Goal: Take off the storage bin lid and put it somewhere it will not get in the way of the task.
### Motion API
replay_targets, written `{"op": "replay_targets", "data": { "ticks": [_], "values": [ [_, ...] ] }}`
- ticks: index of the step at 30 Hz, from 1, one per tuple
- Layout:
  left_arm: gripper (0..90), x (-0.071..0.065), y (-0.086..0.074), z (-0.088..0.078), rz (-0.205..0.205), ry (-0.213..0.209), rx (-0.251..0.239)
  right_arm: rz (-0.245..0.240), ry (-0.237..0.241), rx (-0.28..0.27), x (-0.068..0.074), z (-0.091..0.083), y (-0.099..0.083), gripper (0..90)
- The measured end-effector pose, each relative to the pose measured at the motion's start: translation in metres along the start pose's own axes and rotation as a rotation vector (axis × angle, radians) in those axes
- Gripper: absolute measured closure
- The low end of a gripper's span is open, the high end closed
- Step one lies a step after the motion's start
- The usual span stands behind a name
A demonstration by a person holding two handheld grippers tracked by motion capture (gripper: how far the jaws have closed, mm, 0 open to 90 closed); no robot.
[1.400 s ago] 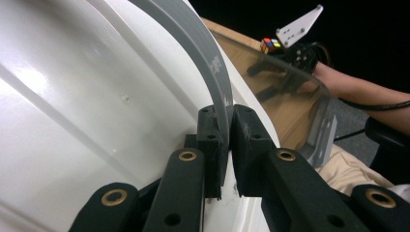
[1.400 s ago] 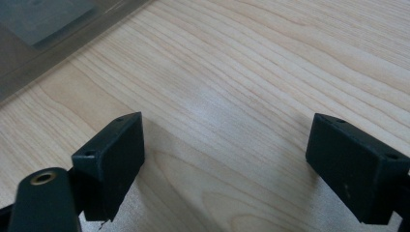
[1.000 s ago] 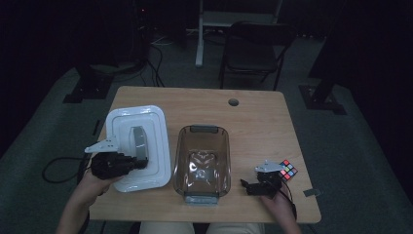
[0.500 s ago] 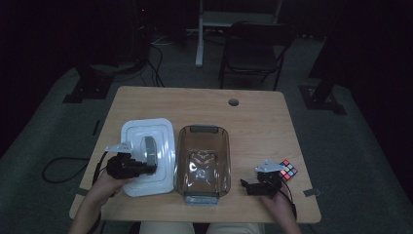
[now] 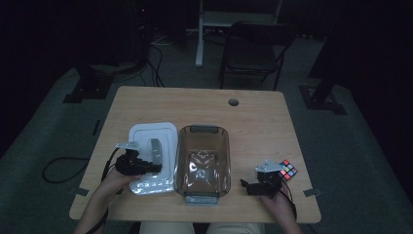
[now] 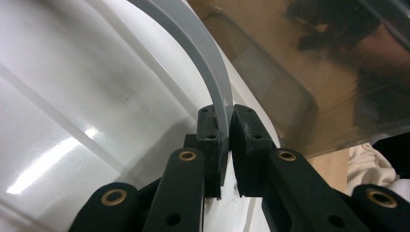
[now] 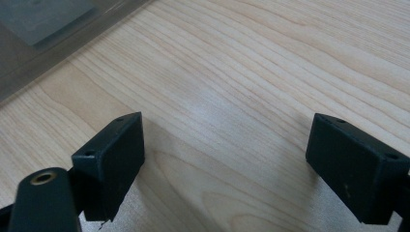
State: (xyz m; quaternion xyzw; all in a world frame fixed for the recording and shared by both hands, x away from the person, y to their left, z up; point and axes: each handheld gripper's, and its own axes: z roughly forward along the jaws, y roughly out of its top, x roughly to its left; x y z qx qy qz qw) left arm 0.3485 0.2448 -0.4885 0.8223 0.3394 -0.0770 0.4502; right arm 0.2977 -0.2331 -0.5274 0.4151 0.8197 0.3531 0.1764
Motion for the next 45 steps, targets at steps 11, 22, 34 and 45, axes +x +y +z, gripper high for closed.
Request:
{"op": "replay_targets", "data": {
  "ticks": [11, 22, 34, 45],
  "values": [
    [80.2, 0.015, -0.001, 0.014, -0.041, -0.019, 0.024, -0.001, 0.0, 0.001, 0.0, 0.0, 0.0, 13.6],
    [65.8, 0.016, -0.002, 0.025, -0.002, 0.047, 0.048, -0.001, 0.0, 0.0, 0.0, 0.0, 0.0, 13.6],
    [47.9, 0.013, 0.002, 0.011, -0.006, 0.168, 0.039, -0.001, 0.0, 0.0, 0.0, 0.0, 0.0, 13.6],
    [36.6, 0.012, -0.003, -0.007, -0.045, 0.226, 0.0, 0.0, 0.0, 0.0, 0.0, 0.0, 0.0, 13.6]
  ]
}}
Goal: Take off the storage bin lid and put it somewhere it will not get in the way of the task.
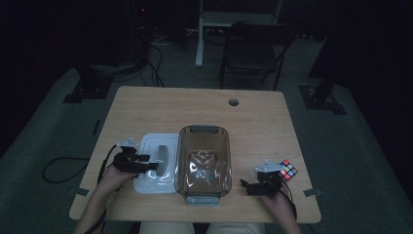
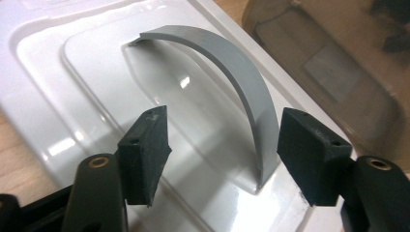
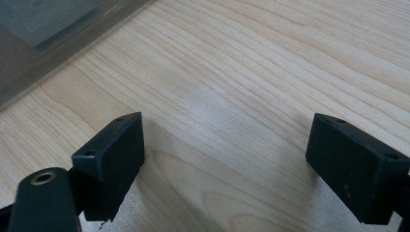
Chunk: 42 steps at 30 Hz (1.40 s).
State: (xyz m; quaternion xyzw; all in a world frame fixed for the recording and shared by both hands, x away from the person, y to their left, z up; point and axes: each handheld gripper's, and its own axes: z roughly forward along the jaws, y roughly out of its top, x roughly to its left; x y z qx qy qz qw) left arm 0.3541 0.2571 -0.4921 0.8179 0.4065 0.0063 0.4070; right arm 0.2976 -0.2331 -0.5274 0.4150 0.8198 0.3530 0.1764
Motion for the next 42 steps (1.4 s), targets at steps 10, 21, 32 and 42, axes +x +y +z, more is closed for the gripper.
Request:
{"op": "replay_targets", "data": {
  "ticks": [10, 21, 32, 42],
  "values": [
    [15.9, 0.001, -0.01, -0.016, -0.02, 0.097, -0.043, 0.0, 0.0, 0.0, 0.0, 0.0, 0.0, 13.6],
    [9.2, 0.004, -0.027, -0.033, -0.068, 0.285, -0.137, 0.0, 0.0, 0.0, 0.0, 0.0, 0.0, 13.6],
    [0.6, 0.006, -0.045, -0.029, -0.13, 0.503, -0.123, 0.0, 0.0, 0.0, 0.0, 0.0, 0.0, 13.6],
    [0.6, 0.008, -0.054, -0.02, -0.156, 0.661, -0.081, 0.0, 0.0, -0.001, 0.0, 0.0, 0.0, 13.6]
  ]
}}
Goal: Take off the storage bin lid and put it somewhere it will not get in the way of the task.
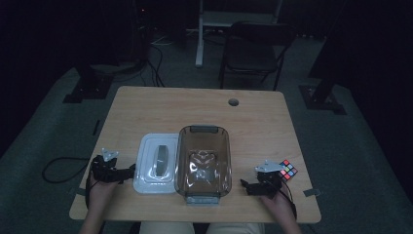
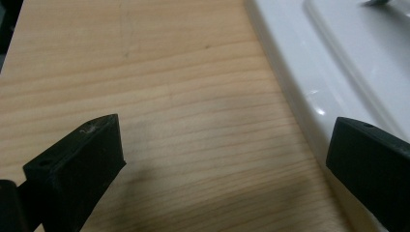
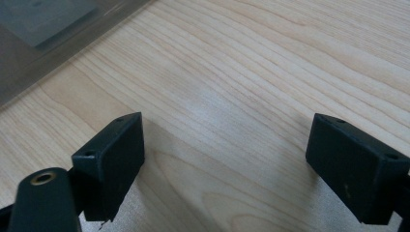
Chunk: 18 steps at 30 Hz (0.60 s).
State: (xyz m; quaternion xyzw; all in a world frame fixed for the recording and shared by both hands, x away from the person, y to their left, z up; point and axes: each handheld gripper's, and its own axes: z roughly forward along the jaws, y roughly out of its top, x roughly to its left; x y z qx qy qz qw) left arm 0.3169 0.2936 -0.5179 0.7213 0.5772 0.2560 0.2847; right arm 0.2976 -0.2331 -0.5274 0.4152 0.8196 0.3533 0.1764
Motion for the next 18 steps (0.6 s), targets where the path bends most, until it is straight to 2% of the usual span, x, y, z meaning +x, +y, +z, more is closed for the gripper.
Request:
{"op": "replay_targets", "data": {
  "ticks": [1, 5, 11, 13, 18],
  "values": [
    [0.6, 0.001, -0.0008, 0.0015, -0.011, 0.019, 0.011, 0.0, 0.0, 0.0, 0.0, 0.0, 0.0, 13.6],
    [0.6, 0.0024, -0.0025, 0.0034, -0.01, 0.05, 0.023, 0.0, 0.0, 0.0, 0.0, 0.0, 0.0, 13.6],
    [0.6, 0.0047, -0.0027, 0.005, -0.043, 0.052, 0.022, -0.001, 0.0, 0.0, 0.0001, 0.0, 0.0, 13.6],
    [0.7, 0.008, -0.0021, 0.0063, -0.07, 0.024, 0.036, 0.002, -0.004, 0.001, 0.0004, 0.0001, 0.0001, 13.5],
    [0.6, 0.0083, -0.002, 0.0064, -0.068, 0.021, 0.036, 0.003, -0.005, 0.001, 0.0008, 0.0004, 0.0003, 13.1]
  ]
}}
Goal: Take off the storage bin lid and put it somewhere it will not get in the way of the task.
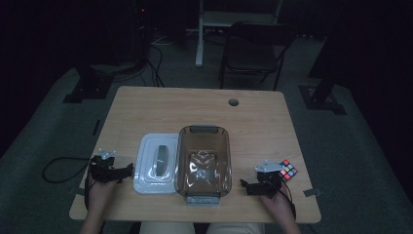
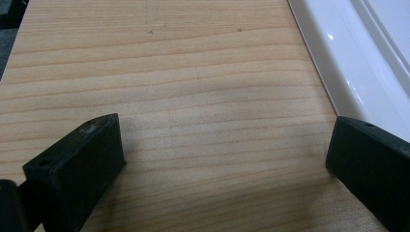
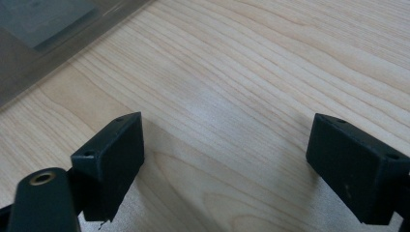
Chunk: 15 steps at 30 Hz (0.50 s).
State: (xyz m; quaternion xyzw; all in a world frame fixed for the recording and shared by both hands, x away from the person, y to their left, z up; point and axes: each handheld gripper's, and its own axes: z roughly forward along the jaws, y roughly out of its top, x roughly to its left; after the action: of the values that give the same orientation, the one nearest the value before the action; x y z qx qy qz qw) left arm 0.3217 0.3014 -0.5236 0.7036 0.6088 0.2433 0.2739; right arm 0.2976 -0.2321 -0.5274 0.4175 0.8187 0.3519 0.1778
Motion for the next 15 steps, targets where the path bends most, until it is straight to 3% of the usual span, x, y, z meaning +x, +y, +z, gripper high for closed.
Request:
{"op": "replay_targets", "data": {
  "ticks": [12, 15],
  "values": [
    [0.6, -0.0019, 0.0002, 0.0005, -0.02, 0.017, -0.003, 0.003, -0.003, 0.001, 0.0007, 0.0001, 0.0001, 12.7],
    [0.6, -0.0019, 0.0003, 0.0004, -0.02, 0.017, -0.003, 0.005, -0.005, 0.027, 0.002, -0.0011, 0.0021, 12.8]
  ]
}}
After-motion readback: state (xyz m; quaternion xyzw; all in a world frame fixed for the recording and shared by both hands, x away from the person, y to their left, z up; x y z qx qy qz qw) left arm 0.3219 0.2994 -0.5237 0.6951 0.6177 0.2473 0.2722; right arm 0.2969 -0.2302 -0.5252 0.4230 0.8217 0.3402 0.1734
